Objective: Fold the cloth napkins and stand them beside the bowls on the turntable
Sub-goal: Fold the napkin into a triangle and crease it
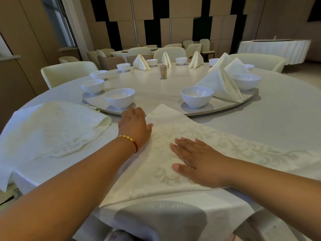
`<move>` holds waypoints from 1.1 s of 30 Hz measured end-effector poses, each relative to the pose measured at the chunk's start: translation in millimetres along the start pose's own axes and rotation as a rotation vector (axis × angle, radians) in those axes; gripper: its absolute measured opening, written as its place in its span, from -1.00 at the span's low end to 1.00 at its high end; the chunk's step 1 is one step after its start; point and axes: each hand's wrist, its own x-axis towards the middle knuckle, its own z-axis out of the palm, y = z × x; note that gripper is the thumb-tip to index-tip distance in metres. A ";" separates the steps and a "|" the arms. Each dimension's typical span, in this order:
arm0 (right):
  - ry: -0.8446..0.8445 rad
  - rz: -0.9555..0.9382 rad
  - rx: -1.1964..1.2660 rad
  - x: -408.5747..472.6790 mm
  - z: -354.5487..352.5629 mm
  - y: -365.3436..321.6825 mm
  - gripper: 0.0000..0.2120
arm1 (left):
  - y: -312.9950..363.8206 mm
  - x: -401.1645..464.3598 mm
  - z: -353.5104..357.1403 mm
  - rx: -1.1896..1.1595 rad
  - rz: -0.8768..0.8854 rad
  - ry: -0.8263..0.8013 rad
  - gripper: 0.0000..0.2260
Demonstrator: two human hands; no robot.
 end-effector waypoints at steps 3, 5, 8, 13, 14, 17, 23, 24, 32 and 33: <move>0.019 -0.005 -0.015 0.3 1.2 1.0 -0.38 | 15.7 -40.7 -28.2 -0.048 0.146 -0.342 -0.69; 0.032 0.002 -0.014 0.7 3.0 0.4 -0.39 | 18.6 -76.3 -38.2 0.049 0.219 -0.510 -0.62; 0.038 0.019 0.021 -0.3 2.2 -1.8 -0.41 | 14.9 -115.0 -33.8 0.154 0.259 -0.546 -0.42; 0.009 0.013 -0.108 -4.1 -8.9 -21.6 -0.44 | 9.1 -126.0 -18.9 0.150 0.255 -0.467 -0.31; 0.030 0.021 -0.076 -2.9 -7.3 -28.8 -0.45 | 8.2 -125.9 -17.9 0.145 0.260 -0.464 -0.23; 0.114 0.098 0.074 -1.1 7.8 -36.8 -0.43 | 7.9 -126.1 -18.2 0.145 0.254 -0.463 -0.15; 0.134 0.282 0.026 -25.0 16.4 12.3 -0.42 | 8.3 -128.4 -20.7 0.134 0.236 -0.471 -0.31; 0.131 0.325 0.017 -30.6 17.0 24.0 -0.41 | 8.4 -128.6 -20.7 0.126 0.232 -0.476 -0.34; 0.127 0.453 0.029 -39.8 8.8 29.5 -0.33 | 8.9 -127.8 -19.3 0.105 0.244 -0.481 -0.35; 0.182 0.406 0.036 -36.0 5.7 15.2 -0.31 | 8.4 -127.5 -18.6 0.099 0.242 -0.478 -0.35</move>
